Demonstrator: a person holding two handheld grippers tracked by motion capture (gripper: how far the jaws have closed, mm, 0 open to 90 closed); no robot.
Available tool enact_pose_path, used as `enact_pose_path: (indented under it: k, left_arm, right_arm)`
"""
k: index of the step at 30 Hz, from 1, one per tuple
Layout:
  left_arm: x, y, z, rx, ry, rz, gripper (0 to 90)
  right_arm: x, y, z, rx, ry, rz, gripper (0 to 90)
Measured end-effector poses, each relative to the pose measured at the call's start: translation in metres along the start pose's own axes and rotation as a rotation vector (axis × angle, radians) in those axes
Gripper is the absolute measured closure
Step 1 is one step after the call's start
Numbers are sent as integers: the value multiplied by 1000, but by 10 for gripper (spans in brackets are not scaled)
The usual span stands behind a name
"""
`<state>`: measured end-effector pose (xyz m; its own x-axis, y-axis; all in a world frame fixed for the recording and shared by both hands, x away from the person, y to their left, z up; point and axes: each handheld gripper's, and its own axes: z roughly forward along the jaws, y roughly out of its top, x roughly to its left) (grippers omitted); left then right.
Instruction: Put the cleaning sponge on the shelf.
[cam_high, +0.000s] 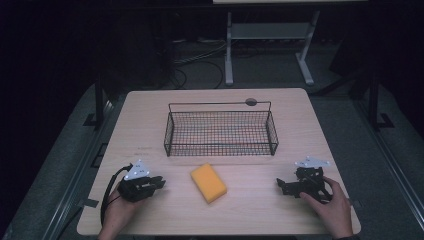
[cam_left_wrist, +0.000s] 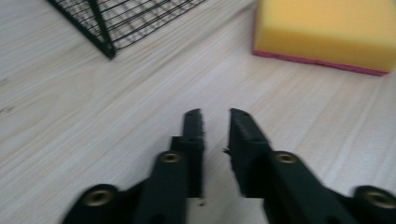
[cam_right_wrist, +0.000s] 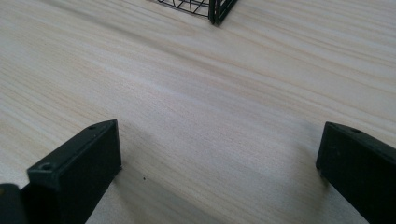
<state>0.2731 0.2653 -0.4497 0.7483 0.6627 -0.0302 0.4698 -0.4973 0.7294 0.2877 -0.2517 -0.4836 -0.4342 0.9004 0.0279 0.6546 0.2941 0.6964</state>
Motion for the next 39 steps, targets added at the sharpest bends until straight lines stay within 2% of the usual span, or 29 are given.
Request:
enact_pose_path:
  k: [3,8,17,21,30,38,39]
  left_arm:
    - [-2,5,0,-4,-22,7,894]
    - [-4,9,5,23,-47,8,896]
    - [-12,20,10,16,-88,39,894]
    - [-15,25,14,9,-112,40,895]
    - [-28,34,25,37,-152,93,895]
    - [-37,39,32,38,-178,102,895]
    - [-40,40,34,46,-188,115,895]
  right_arm:
    - [0,0,0,0,0,0,0]
    - [0,0,0,1,2,-3,0]
    - [-1,1,1,0,14,-11,0]
    - [-1,1,1,1,12,-11,0]
    - [0,2,2,0,9,-8,0]
    - [0,2,2,0,9,-8,0]
    - [0,2,2,0,9,-8,0]
